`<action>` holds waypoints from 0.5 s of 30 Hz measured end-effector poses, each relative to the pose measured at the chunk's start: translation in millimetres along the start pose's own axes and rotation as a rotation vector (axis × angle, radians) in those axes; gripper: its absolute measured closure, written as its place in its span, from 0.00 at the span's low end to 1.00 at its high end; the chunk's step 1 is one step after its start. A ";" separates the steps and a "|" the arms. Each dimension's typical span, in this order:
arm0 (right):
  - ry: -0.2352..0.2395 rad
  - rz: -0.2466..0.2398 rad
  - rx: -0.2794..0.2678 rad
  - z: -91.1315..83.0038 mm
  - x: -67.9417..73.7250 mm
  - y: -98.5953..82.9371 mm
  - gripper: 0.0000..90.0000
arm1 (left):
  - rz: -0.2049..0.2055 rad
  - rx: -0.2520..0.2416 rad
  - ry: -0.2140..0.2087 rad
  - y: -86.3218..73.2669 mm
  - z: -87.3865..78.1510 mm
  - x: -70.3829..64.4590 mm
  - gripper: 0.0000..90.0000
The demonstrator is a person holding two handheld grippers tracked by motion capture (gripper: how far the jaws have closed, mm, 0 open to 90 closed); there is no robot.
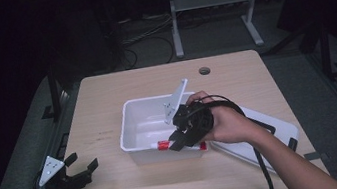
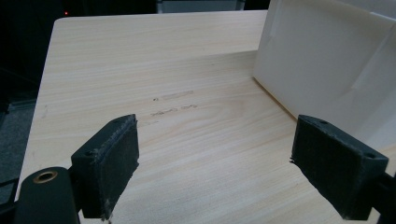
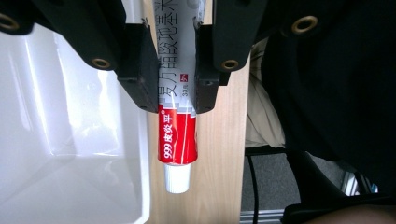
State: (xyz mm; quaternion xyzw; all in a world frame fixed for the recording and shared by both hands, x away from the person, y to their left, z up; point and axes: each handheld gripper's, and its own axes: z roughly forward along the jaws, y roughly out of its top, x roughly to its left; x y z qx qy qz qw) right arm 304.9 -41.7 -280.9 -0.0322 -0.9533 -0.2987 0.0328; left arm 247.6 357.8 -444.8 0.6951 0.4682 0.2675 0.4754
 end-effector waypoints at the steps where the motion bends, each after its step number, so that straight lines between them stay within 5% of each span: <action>1: 0.000 -0.003 0.003 0.3 -1.3 0.7 0.80 | 0.000 0.000 0.001 0.0 0.0 0.1 0.16; 15: -0.004 0.022 0.012 3.1 -20.8 7.5 0.80 | 0.003 -0.003 0.001 0.0 -0.4 0.7 0.16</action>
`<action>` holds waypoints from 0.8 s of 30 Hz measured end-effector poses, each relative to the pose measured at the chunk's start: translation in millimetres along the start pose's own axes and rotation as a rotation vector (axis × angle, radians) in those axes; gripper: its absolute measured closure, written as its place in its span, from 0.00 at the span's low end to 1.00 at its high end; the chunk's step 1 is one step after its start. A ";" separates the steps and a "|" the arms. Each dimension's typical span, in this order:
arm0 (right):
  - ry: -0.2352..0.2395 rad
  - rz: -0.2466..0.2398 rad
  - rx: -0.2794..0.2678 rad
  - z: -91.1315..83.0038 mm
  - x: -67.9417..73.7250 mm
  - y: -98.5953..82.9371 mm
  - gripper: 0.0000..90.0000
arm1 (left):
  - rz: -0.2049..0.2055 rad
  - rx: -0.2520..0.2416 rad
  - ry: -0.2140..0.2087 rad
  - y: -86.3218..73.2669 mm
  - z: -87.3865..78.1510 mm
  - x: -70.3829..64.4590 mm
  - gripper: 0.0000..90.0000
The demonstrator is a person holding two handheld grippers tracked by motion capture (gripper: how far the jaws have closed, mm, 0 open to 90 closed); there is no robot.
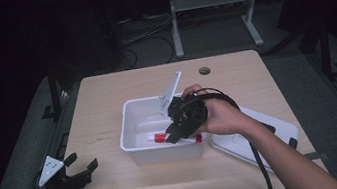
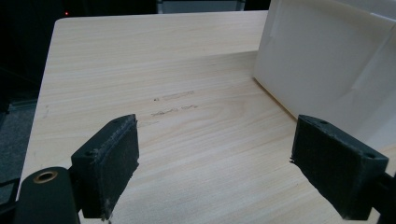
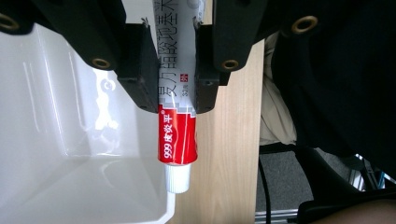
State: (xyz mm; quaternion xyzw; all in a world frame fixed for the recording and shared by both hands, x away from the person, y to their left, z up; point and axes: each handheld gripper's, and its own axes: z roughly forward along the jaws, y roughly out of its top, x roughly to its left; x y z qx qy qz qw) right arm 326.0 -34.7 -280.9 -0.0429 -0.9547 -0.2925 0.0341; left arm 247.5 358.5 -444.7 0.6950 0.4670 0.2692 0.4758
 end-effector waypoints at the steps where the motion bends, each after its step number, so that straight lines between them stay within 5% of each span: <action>1: 0.001 0.003 0.000 0.6 -1.2 0.1 0.80 | -0.001 0.000 0.000 0.0 0.0 0.1 0.16; 24: 0.006 0.048 0.013 13.5 -24.4 -0.6 0.80 | 0.000 0.000 -0.001 -0.2 0.3 -0.3 0.16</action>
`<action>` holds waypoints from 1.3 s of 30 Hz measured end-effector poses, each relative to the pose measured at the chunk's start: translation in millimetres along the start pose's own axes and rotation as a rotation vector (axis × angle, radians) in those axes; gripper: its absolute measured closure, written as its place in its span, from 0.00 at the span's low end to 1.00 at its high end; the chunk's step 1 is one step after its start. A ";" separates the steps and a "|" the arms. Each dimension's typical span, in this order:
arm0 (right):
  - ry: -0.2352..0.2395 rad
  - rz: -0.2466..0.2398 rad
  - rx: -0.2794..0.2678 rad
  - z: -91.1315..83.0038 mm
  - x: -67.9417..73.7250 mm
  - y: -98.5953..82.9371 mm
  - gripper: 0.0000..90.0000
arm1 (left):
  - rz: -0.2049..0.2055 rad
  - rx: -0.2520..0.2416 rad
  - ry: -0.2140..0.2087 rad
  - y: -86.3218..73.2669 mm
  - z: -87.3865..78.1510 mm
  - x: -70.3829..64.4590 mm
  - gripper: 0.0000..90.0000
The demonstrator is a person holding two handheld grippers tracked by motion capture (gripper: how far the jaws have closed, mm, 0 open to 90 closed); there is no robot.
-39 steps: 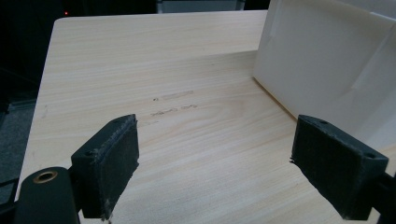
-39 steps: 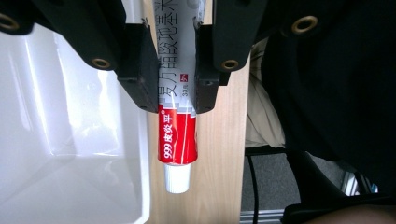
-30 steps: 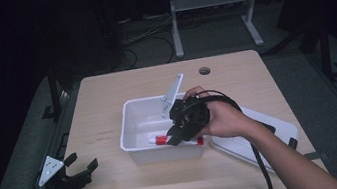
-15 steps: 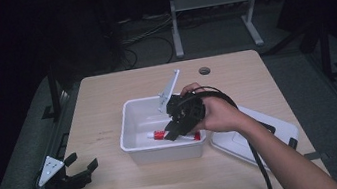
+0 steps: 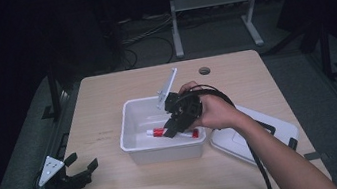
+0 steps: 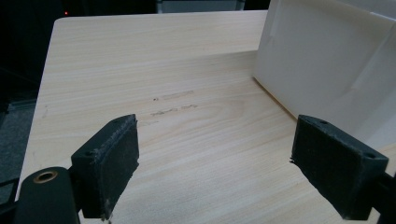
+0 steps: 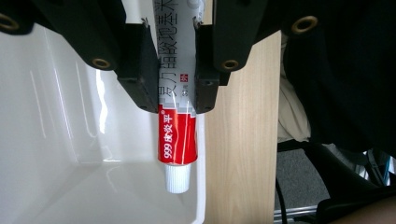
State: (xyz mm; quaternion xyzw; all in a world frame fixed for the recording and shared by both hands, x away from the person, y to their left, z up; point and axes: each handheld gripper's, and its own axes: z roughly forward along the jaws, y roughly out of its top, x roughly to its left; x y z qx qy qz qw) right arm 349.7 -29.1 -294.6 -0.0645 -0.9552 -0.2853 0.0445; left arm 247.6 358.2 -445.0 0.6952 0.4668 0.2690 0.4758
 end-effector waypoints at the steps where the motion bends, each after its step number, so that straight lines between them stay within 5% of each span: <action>1: -0.001 0.003 0.002 0.6 -0.6 0.0 0.80 | -0.001 -0.001 0.000 0.0 0.0 -0.1 0.16; 39: 0.020 0.055 0.027 25.6 -23.9 -7.2 0.80 | 0.002 0.002 0.000 -0.2 -1.1 0.9 0.16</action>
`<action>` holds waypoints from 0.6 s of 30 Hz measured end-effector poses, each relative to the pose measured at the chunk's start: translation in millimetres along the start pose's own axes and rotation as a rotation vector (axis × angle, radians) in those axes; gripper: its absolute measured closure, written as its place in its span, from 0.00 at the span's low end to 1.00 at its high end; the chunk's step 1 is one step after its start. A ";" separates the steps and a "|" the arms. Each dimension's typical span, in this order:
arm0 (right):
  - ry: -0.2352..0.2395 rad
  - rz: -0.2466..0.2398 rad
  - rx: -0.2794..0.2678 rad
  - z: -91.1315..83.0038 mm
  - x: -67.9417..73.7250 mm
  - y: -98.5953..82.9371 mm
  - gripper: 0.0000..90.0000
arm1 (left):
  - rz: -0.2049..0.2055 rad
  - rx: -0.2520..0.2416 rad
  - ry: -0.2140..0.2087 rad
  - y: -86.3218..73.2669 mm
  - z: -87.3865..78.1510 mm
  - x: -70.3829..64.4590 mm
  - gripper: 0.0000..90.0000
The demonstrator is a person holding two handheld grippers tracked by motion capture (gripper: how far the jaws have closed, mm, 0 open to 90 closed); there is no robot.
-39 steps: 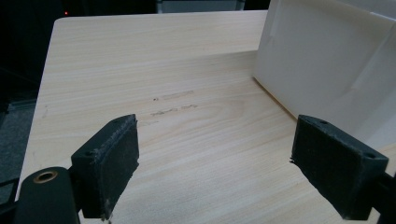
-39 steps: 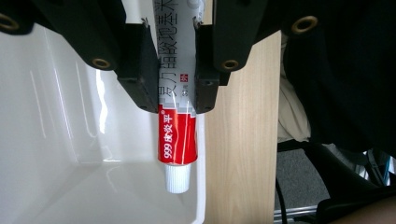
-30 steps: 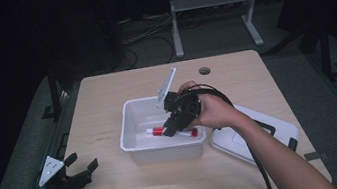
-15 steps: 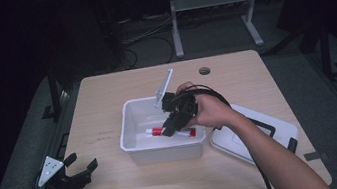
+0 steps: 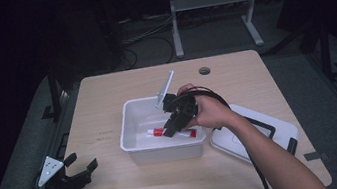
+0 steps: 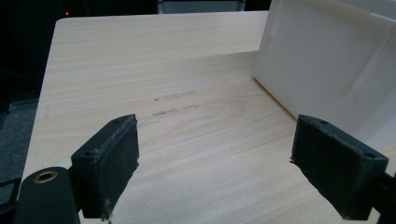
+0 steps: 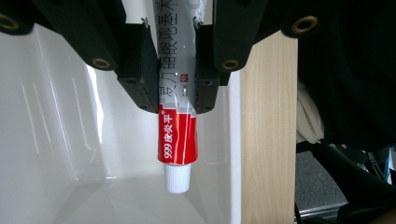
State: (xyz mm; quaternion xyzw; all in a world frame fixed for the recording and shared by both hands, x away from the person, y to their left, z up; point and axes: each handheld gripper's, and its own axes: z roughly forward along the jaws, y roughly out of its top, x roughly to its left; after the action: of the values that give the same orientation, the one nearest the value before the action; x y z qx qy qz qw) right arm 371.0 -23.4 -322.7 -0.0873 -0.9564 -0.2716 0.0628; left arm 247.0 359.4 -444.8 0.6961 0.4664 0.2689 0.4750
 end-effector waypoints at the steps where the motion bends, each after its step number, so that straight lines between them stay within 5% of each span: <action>1: 0.004 0.002 -0.001 0.7 -0.7 -0.6 0.80 | 0.003 0.002 0.000 0.0 0.0 -0.1 0.16; 18: 0.013 0.023 0.027 13.0 -6.0 -5.9 0.80 | -0.002 0.002 -0.001 -0.1 0.6 -0.6 0.16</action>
State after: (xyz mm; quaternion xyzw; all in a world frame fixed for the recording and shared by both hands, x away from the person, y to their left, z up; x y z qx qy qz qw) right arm 374.7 -22.2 -337.7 -0.0957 -0.9585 -0.2584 0.0732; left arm 247.2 358.6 -445.1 0.6963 0.4671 0.2676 0.4747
